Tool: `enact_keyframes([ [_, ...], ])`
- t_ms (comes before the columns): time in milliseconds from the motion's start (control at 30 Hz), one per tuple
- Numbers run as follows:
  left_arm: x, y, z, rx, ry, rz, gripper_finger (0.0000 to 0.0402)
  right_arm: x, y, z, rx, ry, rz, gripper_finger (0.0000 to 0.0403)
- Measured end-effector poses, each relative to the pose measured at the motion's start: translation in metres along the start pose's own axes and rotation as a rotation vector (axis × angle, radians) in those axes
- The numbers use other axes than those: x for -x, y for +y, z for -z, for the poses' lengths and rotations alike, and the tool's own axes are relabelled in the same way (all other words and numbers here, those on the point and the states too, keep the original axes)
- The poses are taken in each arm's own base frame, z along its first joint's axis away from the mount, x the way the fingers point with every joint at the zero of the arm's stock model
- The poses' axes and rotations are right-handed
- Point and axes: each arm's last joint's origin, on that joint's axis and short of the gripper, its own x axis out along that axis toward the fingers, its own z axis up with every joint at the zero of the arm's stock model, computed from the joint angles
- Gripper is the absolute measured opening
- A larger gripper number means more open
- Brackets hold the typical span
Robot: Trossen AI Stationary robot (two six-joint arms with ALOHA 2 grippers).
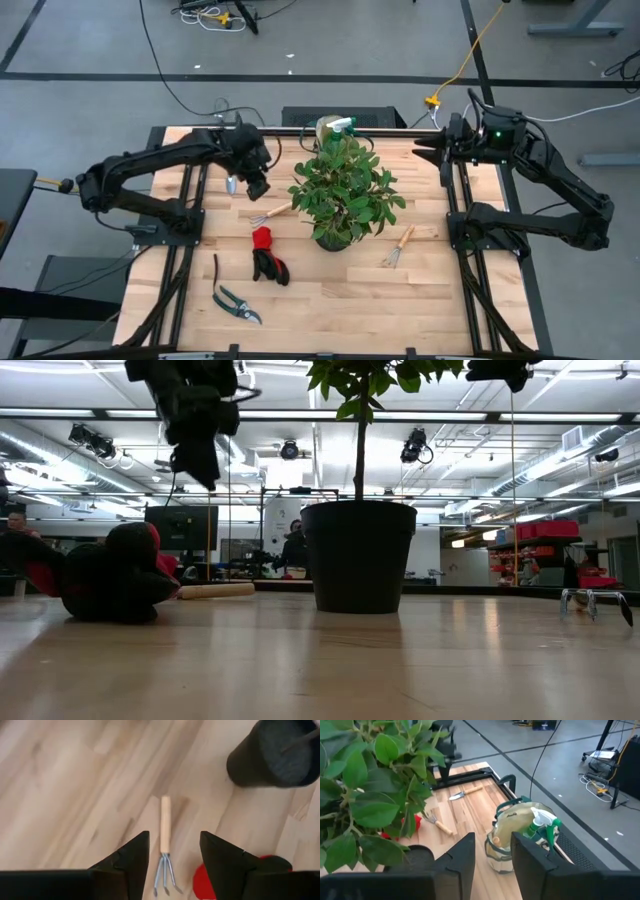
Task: Pick & Place Garden tools in Gardening bag
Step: Put the brown hand rake into the gardening bag
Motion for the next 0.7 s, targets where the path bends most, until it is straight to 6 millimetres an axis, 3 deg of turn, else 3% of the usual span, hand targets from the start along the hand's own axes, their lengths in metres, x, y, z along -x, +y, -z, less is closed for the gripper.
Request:
enact_keyframes([
  [367, -0.026, -0.017, 0.013, -0.079, 0.039, -0.045, 0.0274, -0.009, -0.002, -0.003, -0.020, -0.003, 0.000, 0.0150],
  [700, -0.073, -0.026, 0.013, -0.118, 0.189, -0.066, 0.0273, -0.020, -0.005, -0.004, -0.037, 0.020, -0.001, 0.0151],
])
